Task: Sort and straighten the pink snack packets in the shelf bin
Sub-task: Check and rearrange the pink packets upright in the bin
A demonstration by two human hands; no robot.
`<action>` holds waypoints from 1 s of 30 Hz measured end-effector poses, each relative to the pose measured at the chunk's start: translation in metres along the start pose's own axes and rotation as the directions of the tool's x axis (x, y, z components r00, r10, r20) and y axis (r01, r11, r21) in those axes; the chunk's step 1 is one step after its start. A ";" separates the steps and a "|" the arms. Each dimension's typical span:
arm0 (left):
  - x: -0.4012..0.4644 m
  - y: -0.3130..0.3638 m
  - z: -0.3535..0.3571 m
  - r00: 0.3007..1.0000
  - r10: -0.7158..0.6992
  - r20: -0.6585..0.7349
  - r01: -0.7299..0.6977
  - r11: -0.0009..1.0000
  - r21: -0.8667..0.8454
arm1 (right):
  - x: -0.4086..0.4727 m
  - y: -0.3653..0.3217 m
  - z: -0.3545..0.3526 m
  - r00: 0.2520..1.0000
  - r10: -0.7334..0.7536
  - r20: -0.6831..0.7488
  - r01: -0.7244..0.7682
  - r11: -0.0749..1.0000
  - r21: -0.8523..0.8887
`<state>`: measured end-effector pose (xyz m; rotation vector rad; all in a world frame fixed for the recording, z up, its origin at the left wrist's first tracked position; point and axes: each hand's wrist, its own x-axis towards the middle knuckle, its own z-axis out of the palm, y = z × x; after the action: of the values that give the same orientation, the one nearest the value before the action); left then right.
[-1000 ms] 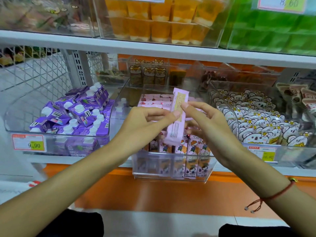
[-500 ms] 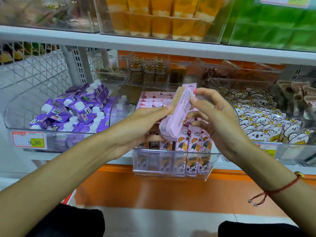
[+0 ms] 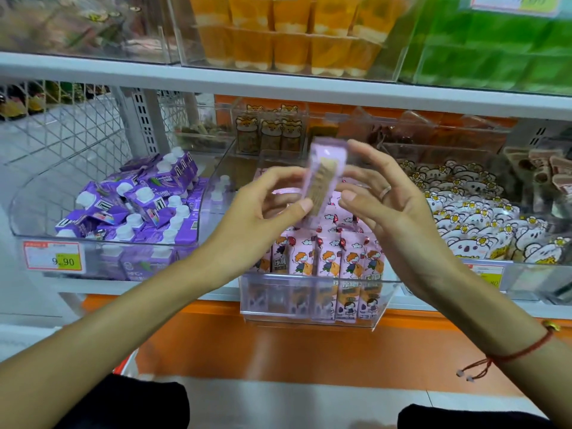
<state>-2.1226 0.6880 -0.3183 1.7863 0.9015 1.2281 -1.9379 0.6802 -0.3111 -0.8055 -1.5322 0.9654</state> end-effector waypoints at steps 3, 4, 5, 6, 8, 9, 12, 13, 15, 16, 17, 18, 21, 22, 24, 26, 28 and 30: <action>0.002 0.002 0.004 0.977 -0.069 -0.203 0.042 0.990 -0.132 | -0.006 0.002 0.009 0.999 -0.009 0.038 0.017 0.977 -0.212; 0.002 0.003 0.006 0.967 -0.108 -0.233 0.064 0.980 -0.190 | -0.008 0.003 0.013 0.999 -0.026 0.038 0.035 0.964 -0.264; 0.001 0.003 0.009 0.959 -0.152 -0.240 0.093 0.966 -0.241 | -0.009 0.005 0.018 0.999 -0.049 0.019 0.052 0.955 -0.292; 0.001 0.003 0.011 0.953 -0.195 -0.232 0.126 0.951 -0.281 | -0.010 0.005 0.021 0.997 -0.075 -0.009 0.069 0.951 -0.302; 0.000 0.002 0.011 0.947 -0.243 -0.209 0.166 0.930 -0.328 | -0.009 0.004 0.021 0.994 -0.098 -0.046 0.080 0.949 -0.303; 0.000 0.001 0.009 0.946 -0.244 -0.211 0.165 0.928 -0.335 | -0.008 0.004 0.020 0.995 -0.091 -0.042 0.074 0.949 -0.306; 0.002 0.001 -0.004 0.939 -0.187 -0.289 0.117 0.963 -0.244 | -0.005 0.005 0.010 1.000 -0.002 -0.030 -0.005 0.970 -0.244; 0.002 0.002 -0.008 0.942 -0.160 -0.296 0.105 0.976 -0.192 | -0.003 0.007 0.007 0.997 0.062 -0.049 -0.070 0.980 -0.188; 0.003 0.003 -0.011 0.960 -0.123 -0.253 0.098 0.989 -0.108 | 0.000 0.009 0.001 0.975 0.209 -0.073 -0.212 0.976 -0.043; 0.002 0.004 -0.011 0.968 -0.109 -0.225 0.098 0.993 -0.060 | 0.002 0.010 -0.002 0.963 0.264 -0.063 -0.262 0.964 0.038; 0.001 0.005 -0.009 0.976 -0.095 -0.196 0.094 0.995 -0.016 | 0.003 0.010 -0.004 0.953 0.300 -0.049 -0.294 0.950 0.108; -0.001 0.006 -0.008 0.983 -0.079 -0.166 0.082 0.997 0.014 | 0.005 0.011 -0.005 0.944 0.327 -0.045 -0.316 0.934 0.165; -0.002 0.010 -0.006 0.997 0.006 -0.078 -0.001 0.999 0.053 | 0.007 0.012 -0.007 0.923 0.377 -0.078 -0.348 0.904 0.249; -0.002 0.010 -0.006 0.997 0.030 -0.076 -0.024 0.997 0.067 | 0.009 0.012 -0.008 0.925 0.370 -0.083 -0.342 0.908 0.241; 0.002 0.008 -0.010 0.987 0.061 -0.147 -0.048 0.995 0.089 | 0.011 0.012 -0.009 0.940 0.326 -0.098 -0.307 0.936 0.169; 0.007 0.003 -0.016 0.957 0.084 -0.277 -0.056 0.993 0.106 | 0.016 0.011 -0.012 0.954 0.245 -0.175 -0.249 0.968 -0.002; 0.013 -0.003 -0.022 0.926 0.085 -0.368 -0.042 0.991 0.123 | 0.021 0.012 -0.015 0.971 0.087 -0.223 -0.160 0.928 -0.336; 0.020 -0.010 -0.027 0.920 0.068 -0.386 -0.003 0.986 0.168 | 0.024 0.015 -0.013 0.993 -0.040 -0.111 -0.043 0.755 -0.654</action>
<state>-2.1436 0.7154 -0.3122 1.7162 1.2311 1.6111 -1.9296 0.7104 -0.3135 -1.3319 -1.7823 0.3370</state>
